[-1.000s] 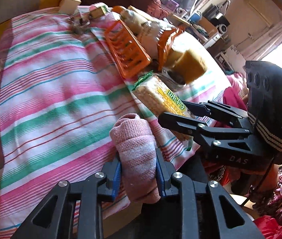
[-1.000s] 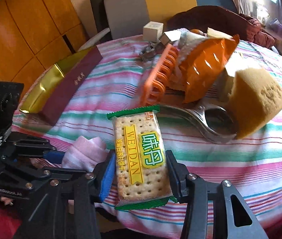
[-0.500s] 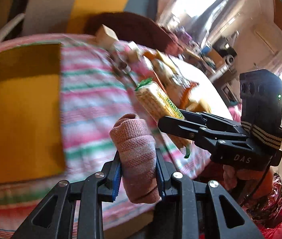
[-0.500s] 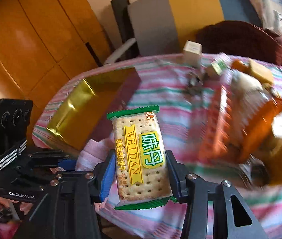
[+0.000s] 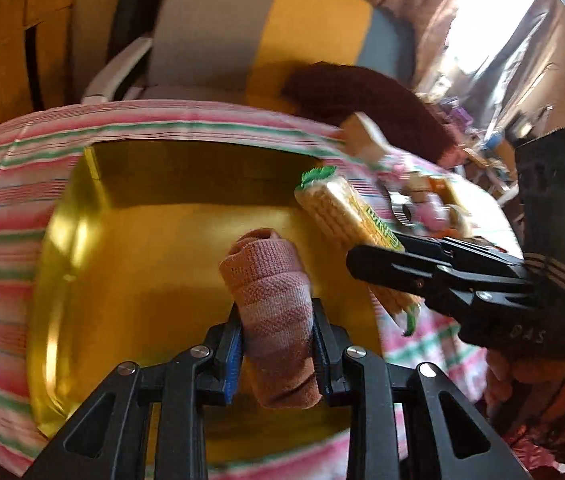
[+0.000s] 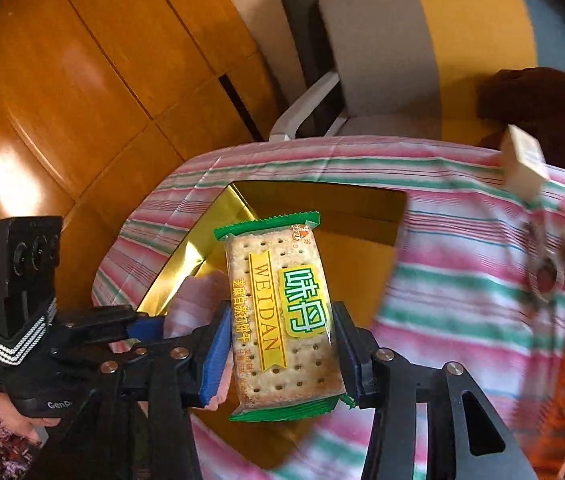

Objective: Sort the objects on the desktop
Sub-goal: 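Carry the sock and cracker pack over the gold tray with both tools, then open both tools to drop the sock and cracker pack into the tray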

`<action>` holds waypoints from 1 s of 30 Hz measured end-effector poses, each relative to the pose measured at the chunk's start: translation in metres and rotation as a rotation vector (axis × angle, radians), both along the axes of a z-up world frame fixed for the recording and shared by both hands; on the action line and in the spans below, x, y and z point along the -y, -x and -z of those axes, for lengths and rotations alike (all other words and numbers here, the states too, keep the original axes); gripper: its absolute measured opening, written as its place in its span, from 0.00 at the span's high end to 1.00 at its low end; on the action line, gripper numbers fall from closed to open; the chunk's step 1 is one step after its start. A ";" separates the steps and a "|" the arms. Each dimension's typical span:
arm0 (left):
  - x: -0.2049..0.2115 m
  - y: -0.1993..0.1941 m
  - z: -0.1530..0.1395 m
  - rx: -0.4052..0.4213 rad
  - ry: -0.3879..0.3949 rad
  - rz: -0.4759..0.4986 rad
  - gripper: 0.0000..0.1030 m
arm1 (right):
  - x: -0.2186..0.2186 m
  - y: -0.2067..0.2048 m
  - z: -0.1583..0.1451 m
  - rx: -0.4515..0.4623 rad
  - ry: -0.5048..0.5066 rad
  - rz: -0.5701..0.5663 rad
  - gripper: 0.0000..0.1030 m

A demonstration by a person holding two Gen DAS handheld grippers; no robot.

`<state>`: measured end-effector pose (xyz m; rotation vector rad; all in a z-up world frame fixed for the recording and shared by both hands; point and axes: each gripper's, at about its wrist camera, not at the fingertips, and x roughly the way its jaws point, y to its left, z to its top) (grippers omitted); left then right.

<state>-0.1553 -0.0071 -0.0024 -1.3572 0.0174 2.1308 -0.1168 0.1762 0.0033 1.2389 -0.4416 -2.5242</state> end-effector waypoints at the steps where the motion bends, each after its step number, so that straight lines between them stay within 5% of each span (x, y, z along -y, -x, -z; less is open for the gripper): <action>1: 0.003 0.010 0.003 0.003 0.014 -0.009 0.72 | 0.005 0.013 0.006 0.023 0.013 -0.002 0.53; 10: 0.025 0.096 0.025 -0.013 0.115 -0.093 0.70 | 0.035 0.094 0.045 0.164 0.083 0.079 0.53; 16: 0.043 0.136 0.047 0.079 0.159 -0.205 0.63 | 0.053 0.135 0.063 0.199 0.111 0.153 0.50; 20: 0.068 0.138 0.038 0.103 0.039 -0.288 0.53 | 0.060 0.145 0.067 0.193 0.192 0.163 0.36; 30: 0.078 0.104 0.015 0.014 -0.071 -0.361 0.52 | 0.063 0.104 0.050 0.113 0.172 0.097 0.35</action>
